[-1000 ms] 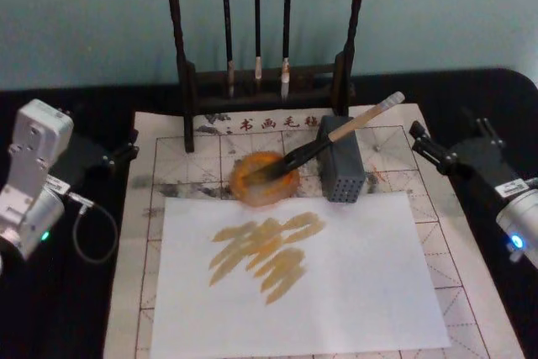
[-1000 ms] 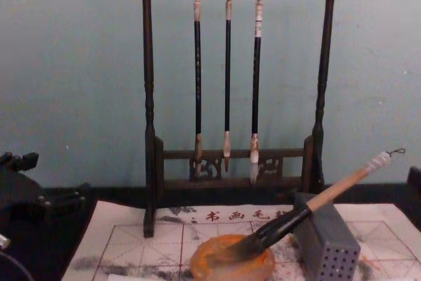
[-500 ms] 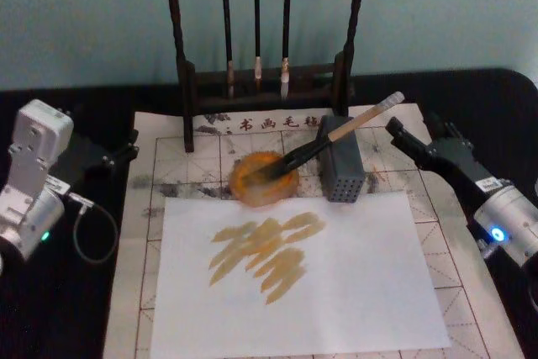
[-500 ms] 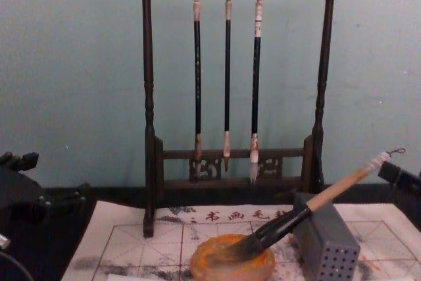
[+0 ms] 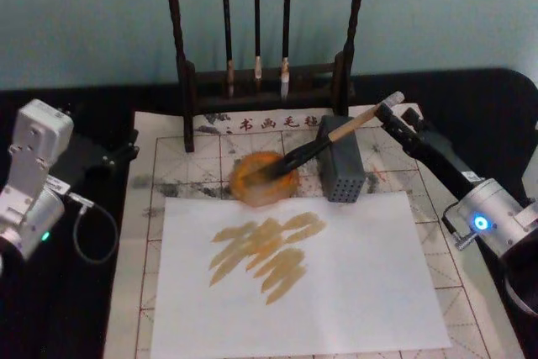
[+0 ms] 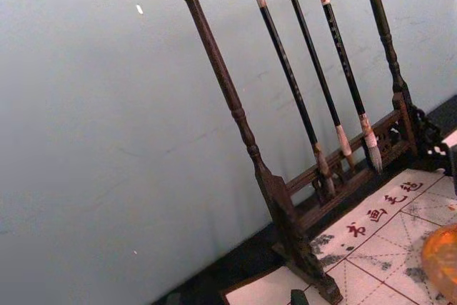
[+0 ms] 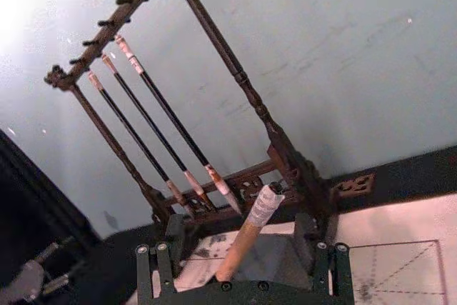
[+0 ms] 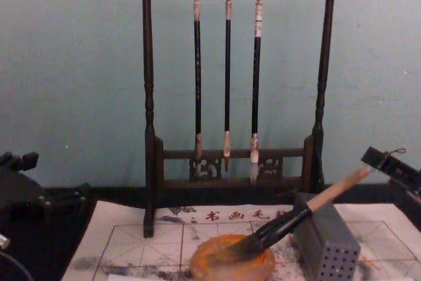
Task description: Pick up the brush from the inkstone, write on the paper, then place the brush back to its original position.
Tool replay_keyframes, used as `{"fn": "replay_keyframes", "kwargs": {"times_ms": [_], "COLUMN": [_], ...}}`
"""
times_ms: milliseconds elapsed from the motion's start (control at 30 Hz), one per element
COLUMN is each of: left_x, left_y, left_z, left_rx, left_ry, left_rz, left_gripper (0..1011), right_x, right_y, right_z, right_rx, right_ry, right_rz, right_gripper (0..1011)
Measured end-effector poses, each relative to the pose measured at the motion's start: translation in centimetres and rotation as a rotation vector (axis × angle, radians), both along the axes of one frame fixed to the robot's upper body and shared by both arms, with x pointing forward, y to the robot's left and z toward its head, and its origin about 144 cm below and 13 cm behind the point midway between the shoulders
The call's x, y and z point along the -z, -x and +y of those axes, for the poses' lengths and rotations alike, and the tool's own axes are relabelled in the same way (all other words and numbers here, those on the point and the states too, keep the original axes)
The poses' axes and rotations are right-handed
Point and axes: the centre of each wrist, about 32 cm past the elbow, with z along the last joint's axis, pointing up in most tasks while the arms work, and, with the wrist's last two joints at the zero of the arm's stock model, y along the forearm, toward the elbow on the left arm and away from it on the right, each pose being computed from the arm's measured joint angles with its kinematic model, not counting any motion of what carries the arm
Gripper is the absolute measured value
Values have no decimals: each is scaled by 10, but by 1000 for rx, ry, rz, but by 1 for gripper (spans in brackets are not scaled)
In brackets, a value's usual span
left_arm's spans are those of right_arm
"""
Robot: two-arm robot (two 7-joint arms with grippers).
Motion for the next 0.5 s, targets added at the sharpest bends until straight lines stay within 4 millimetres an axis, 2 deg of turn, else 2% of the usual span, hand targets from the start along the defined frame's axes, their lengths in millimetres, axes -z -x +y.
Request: {"fn": "replay_keyframes", "kwargs": {"times_ms": [500], "left_x": [0], "left_y": [0], "left_z": [0], "left_rx": [0], "left_ry": [0], "left_rz": [0], "left_gripper": [1001], "right_x": [13], "right_y": [-11], "right_z": [11], "right_rx": [-40], "right_ry": [-187], "right_rz": [94], "right_gripper": [1000]}}
